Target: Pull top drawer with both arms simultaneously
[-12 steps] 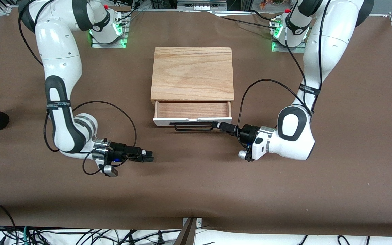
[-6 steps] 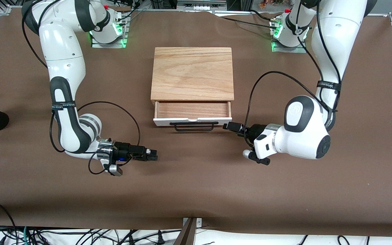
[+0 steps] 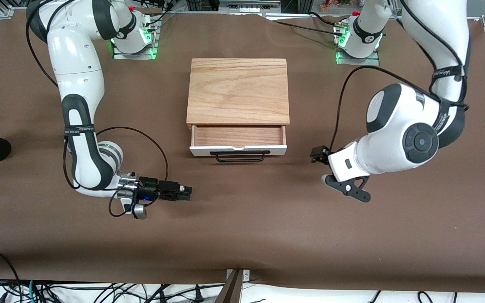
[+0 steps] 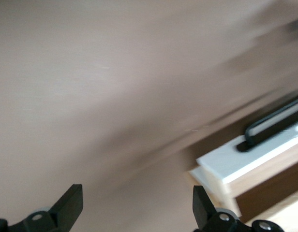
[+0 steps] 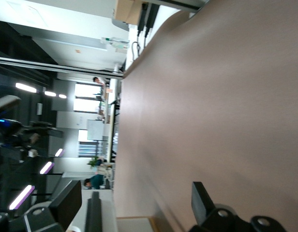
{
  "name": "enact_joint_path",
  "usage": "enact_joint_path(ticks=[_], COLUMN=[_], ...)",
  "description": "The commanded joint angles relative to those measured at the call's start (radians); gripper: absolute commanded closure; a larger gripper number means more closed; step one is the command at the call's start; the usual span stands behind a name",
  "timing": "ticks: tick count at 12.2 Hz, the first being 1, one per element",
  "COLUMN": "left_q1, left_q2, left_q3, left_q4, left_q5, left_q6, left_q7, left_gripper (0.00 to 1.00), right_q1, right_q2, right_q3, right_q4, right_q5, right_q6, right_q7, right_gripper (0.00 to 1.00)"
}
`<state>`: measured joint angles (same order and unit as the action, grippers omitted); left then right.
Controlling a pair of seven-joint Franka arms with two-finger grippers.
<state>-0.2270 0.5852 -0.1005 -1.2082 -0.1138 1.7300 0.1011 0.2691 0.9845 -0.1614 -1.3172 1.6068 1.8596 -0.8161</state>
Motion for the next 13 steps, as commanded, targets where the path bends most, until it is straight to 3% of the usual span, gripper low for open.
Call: enact_joint_path(ticks=[1, 4, 6, 9, 11, 13], left_q1=[0.0, 0.008, 0.029, 0.08, 0.107, 0.124], left_q2=[-0.067, -0.139, -0.186, -0.249, -0.3, -0.391], left_q3=[0.008, 0.008, 0.012, 0.01, 0.019, 0.059], left_q4=[-0.03, -0.025, -0.025, -0.022, -0.081, -0.228], left_q5=[0.094, 0.207, 0.207, 0.207, 0.195, 0.186], left_q6=[-0.05, -0.133, -0.158, -0.262, -0.257, -0.225], left_q7=[-0.017, -0.006, -0.006, -0.006, -0.017, -0.023], left_gripper=[0.0, 0.0, 0.0, 0.0, 0.0, 0.0], right_q1=[0.033, 0.047, 0.048, 0.119, 0.208, 0.261], right_q2=[-0.001, -0.007, -0.007, -0.009, -0.006, -0.007], right_q3=[-0.068, -0.144, -0.184, -0.262, -0.334, -0.374], right_q4=[0.029, 0.033, 0.061, 0.104, 0.113, 0.113], right_q5=[-0.085, -0.195, -0.266, -0.281, -0.289, -0.362], right_q6=[0.027, 0.043, 0.043, 0.111, 0.182, 0.22], right_q7=[0.029, 0.032, 0.063, 0.268, 0.394, 0.516], right_gripper=[0.0, 0.0, 0.0, 0.0, 0.0, 0.0])
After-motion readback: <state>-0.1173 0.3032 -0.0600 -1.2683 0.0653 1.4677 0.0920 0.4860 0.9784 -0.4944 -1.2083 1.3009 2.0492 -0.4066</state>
